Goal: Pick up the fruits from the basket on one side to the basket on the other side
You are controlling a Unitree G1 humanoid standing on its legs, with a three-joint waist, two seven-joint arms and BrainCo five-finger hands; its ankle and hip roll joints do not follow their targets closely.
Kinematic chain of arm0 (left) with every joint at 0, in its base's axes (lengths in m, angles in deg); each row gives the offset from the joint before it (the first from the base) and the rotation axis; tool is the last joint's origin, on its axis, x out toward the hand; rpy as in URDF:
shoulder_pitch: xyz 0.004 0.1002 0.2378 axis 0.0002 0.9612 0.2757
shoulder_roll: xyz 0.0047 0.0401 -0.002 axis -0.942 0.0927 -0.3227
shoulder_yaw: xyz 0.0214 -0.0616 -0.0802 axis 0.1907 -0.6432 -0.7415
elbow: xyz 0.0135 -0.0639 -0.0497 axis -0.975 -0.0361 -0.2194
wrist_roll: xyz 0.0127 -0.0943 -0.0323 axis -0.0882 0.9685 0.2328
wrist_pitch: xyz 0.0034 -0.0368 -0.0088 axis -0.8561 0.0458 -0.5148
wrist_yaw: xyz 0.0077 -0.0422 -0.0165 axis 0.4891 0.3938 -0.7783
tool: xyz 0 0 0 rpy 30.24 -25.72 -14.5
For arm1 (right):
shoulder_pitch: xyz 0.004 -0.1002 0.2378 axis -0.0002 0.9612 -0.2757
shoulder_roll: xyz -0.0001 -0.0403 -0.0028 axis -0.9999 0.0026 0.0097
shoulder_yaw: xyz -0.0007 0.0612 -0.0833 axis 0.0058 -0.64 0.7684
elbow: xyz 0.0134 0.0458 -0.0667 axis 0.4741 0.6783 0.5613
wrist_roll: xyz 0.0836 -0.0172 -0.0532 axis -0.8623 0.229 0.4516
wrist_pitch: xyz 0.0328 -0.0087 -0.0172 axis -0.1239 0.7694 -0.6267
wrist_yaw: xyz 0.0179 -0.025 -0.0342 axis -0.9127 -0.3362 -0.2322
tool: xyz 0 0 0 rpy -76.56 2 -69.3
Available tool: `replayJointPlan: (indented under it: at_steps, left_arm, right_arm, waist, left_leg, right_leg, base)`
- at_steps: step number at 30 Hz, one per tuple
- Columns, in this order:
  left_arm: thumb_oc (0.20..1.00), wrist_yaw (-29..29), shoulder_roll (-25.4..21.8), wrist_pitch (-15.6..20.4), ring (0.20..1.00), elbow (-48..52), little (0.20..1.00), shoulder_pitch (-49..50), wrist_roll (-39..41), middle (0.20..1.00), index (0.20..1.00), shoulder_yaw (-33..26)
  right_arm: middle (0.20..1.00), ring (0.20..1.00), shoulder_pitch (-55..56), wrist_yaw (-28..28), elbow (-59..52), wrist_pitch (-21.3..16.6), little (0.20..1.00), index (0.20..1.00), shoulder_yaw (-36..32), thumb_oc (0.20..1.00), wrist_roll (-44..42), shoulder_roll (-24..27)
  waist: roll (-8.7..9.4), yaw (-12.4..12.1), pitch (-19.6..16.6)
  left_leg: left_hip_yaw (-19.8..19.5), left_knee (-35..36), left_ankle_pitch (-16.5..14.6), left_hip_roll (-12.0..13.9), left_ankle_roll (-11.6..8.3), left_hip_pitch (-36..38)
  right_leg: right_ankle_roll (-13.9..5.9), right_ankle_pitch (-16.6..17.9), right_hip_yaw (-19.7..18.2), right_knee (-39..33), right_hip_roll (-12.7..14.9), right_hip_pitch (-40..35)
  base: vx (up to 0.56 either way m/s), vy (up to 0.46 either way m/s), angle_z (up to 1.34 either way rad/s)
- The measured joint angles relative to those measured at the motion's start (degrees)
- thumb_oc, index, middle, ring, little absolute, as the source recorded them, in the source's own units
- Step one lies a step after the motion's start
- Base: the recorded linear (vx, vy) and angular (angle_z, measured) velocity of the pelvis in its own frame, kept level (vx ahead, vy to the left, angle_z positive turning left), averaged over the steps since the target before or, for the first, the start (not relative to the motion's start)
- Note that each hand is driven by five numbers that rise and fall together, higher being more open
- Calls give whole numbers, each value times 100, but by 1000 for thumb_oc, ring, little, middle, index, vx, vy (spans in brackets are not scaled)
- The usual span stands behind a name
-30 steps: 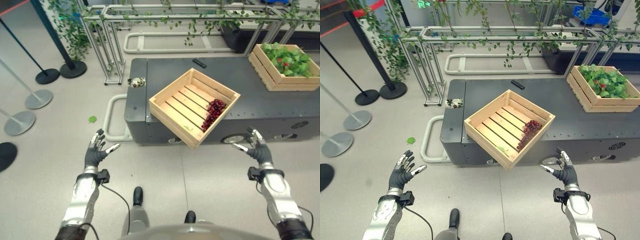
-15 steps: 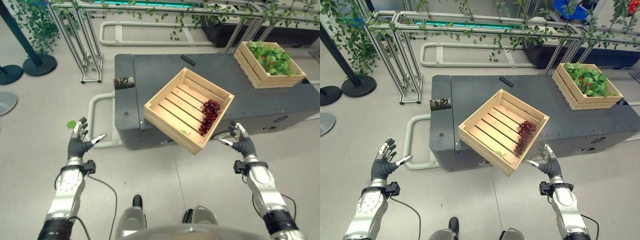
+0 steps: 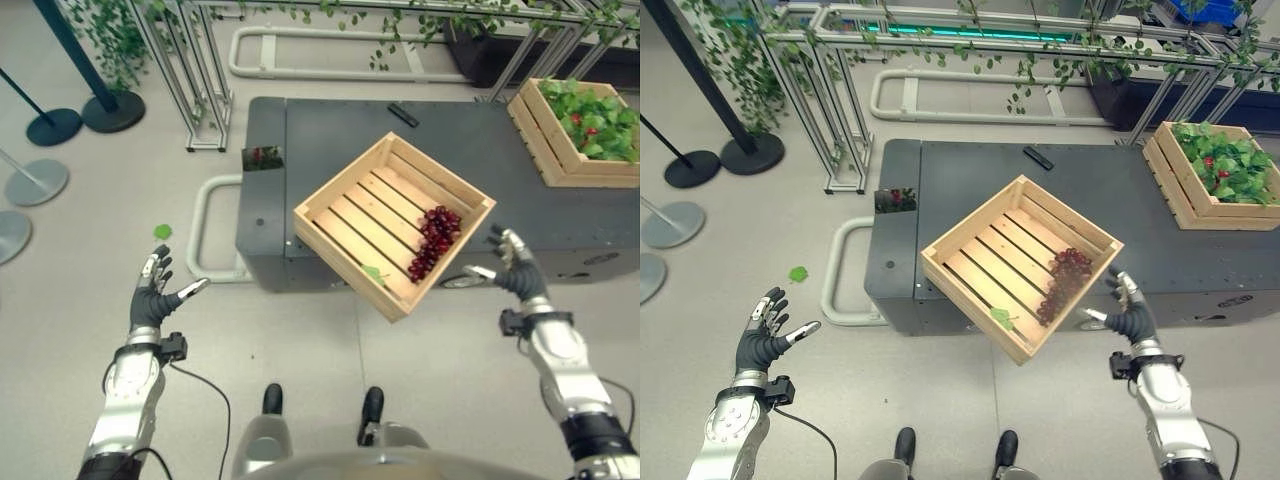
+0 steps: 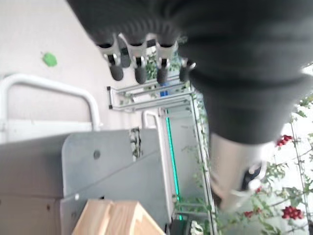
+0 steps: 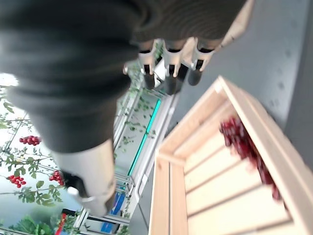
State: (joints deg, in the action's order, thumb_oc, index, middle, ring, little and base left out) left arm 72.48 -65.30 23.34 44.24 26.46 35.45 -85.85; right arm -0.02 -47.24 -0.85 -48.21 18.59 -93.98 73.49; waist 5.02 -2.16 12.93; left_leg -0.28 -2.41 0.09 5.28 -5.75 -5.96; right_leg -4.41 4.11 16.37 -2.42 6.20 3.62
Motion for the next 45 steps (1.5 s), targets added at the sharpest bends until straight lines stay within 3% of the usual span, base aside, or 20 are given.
replayJointPlan:
  at_steps: [4, 6, 7, 10, 11, 12, 14, 15, 16, 19, 21, 23, 24, 26, 28, 32, 45]
  left_arm:
    - [1000, 38, -28, 8, 1000, 21, 1000, -71, 0, 1000, 1000, -5]
    - [1000, 111, -90, 11, 1000, 20, 1000, -27, 2, 1000, 1000, -2]
    - [1000, 149, -198, 23, 1000, 17, 1000, -32, 2, 1000, 1000, 32]
    - [1000, 179, -358, 26, 1000, -1, 1000, -59, 1, 1000, 1000, 103]
    - [1000, 175, -387, 39, 1000, 1, 1000, -59, 1, 1000, 1000, 98]
    - [1000, 149, -498, 43, 1000, -27, 1000, -147, -1, 1000, 1000, 220]
    - [1000, 135, -623, 64, 1000, -5, 1000, -299, -4, 1000, 1000, 275]
    - [1000, 87, -730, 63, 1000, -12, 1000, -436, -4, 1000, 1000, 312]
    - [1000, 72, -752, 63, 1000, -13, 1000, -515, -5, 1000, 1000, 331]
    - [1000, -86, -1016, 77, 1000, 47, 1000, -1001, -10, 1000, 1000, 417]
    - [1000, -171, -1030, 77, 1000, 67, 1000, -1146, -8, 1000, 1000, 403]
    - [1000, -195, -1065, 77, 1000, 224, 1000, -1170, -5, 1000, 1000, 384]
    - [1000, -227, -1083, 83, 1000, 361, 1000, -1212, 0, 1000, 1000, 391]
    - [1000, -236, -1078, 101, 1000, 487, 1000, -1318, 1, 1000, 1000, 392]
    - [1000, -273, -1068, 118, 1000, 477, 1000, -1423, 13, 1000, 1000, 416]
    - [1000, -344, -1036, 124, 1000, 534, 1000, -1492, 23, 1000, 1000, 443]
    - [1000, -507, -896, 170, 1000, 747, 1000, -1663, 56, 1000, 1000, 654]
  right_arm:
    - [1000, 1000, 88, -43, -123, -36, 1000, 1000, -144, 1000, 328, 953]
    - [1000, 1000, 134, -80, -143, -133, 1000, 1000, -163, 1000, 716, 1744]
    - [1000, 1000, 157, -135, -128, -177, 1000, 1000, -125, 1000, 1093, 2620]
    - [1000, 1000, -187, -166, -125, -268, 1000, 1000, 16, 1000, 1641, 3511]
    - [1000, 1000, -404, -148, -112, -262, 1000, 1000, 205, 1000, 1950, 3740]
    - [1000, 1000, -727, -185, -132, -285, 1000, 1000, 766, 1000, 2504, 4405]
    - [1000, 1000, -1215, -226, -217, -332, 1000, 1000, 1167, 1000, 3190, 4773]
    - [1000, 1000, -1848, -273, -234, -336, 1000, 1000, 1749, 1000, 3567, 4934]
    - [1000, 1000, -1988, -284, -255, -350, 1000, 1000, 1900, 1000, 3699, 4995]
    - [1000, 1000, -3781, -470, -239, -367, 1000, 1000, 3641, 1000, 4335, 4910]
    - [1000, 1000, -4901, -606, -104, -389, 1000, 1000, 4810, 1000, 4471, 4782]
    - [1000, 1000, -5277, -617, 1, -395, 1000, 1000, 5109, 1000, 4475, 4618]
    - [1000, 1000, -6026, -664, 278, -373, 1000, 1000, 5941, 1000, 4544, 4536]
    - [1000, 1000, -6612, -733, 483, -370, 1000, 1000, 6543, 1000, 4596, 4473]
    - [1000, 1000, -7056, -767, 809, -363, 1000, 1000, 6863, 1000, 4644, 4204]
    - [1000, 1000, -7070, -754, 1055, -329, 1000, 1000, 6973, 1000, 4701, 3824]
    - [1000, 1000, -7026, -912, 1501, -216, 1000, 1000, 7426, 1000, 4775, 3629]
  waist:
    - [-3, -26, 73]
    - [12, -8, 127]
    - [4, -21, 216]
    - [88, -37, 316]
    - [98, -52, 369]
    - [99, -18, 471]
    - [133, -96, 547]
    - [168, -122, 611]
    - [163, -139, 647]
    - [174, -464, 906]
    - [218, -518, 1071]
    - [267, -598, 1176]
    - [290, -641, 1309]
    - [333, -704, 1457]
    - [323, -812, 1685]
    - [333, -813, 1737]
    - [332, -671, 1733]
  left_leg:
    - [-64, 27, 8, 32, -29, 8]
    - [-151, 4, 12, 41, -37, -80]
    - [-167, -38, 12, 19, -36, -172]
    - [-203, -80, 15, 26, -40, -289]
    - [-216, -110, 14, 18, -39, -305]
    - [-208, -144, 10, 6, -41, -327]
    - [-260, -216, 11, 1, -41, -463]
    - [-286, -260, 10, -2, -40, -550]
    - [-288, -278, 11, -2, -40, -595]
    - [-332, -470, 18, -5, -37, -899]
    - [-382, -541, 33, -9, -41, -1032]
    - [-413, -623, 36, -10, -49, -1170]
    - [-478, -677, 57, -21, -58, -1338]
    - [-485, -747, 81, -14, -76, -1560]
    - [-628, -829, 156, -34, -109, -1922]
    - [-788, -892, 206, -41, -174, -2311]
    - [-994, -906, 415, -49, -270, -3086]
  right_leg:
    - [22, -4, 62, -175, -58, -127]
    - [24, -4, 139, -177, -69, -100]
    - [47, 14, 146, -156, -57, -22]
    - [54, 16, 163, -92, -66, 87]
    - [58, 11, 181, -77, -62, 88]
    - [56, 8, 162, -34, -39, 128]
    - [61, -2, 197, 19, -38, 215]
    - [63, -9, 192, 72, -35, 311]
    - [65, -8, 192, 97, -32, 356]
    - [109, -66, 249, 363, 0, 658]
    - [116, -113, 283, 512, 22, 803]
    - [131, -219, 308, 749, 69, 995]
    - [136, -302, 329, 965, 95, 1191]
    - [170, -374, 321, 1198, 126, 1494]
    - [224, -516, 379, 1569, 186, 1892]
    - [277, -710, 460, 1952, 246, 2333]
    - [382, -863, 497, 2448, 323, 3212]
  base:
    - [-7, -58, 14]
    - [-46, -44, 14]
    - [-52, -16, 11]
    - [-57, -21, 4]
    - [-58, -27, 1]
    - [-61, -34, 5]
    - [-68, -29, 7]
    - [-70, -17, 4]
    - [-88, -35, 3]
    - [-78, -67, 3]
    - [-98, -100, 11]
    - [-98, -96, 15]
    - [-119, -131, 12]
    - [-86, -86, 7]
    - [-81, -91, 23]
    - [-52, -79, 18]
    - [-16, -23, 6]
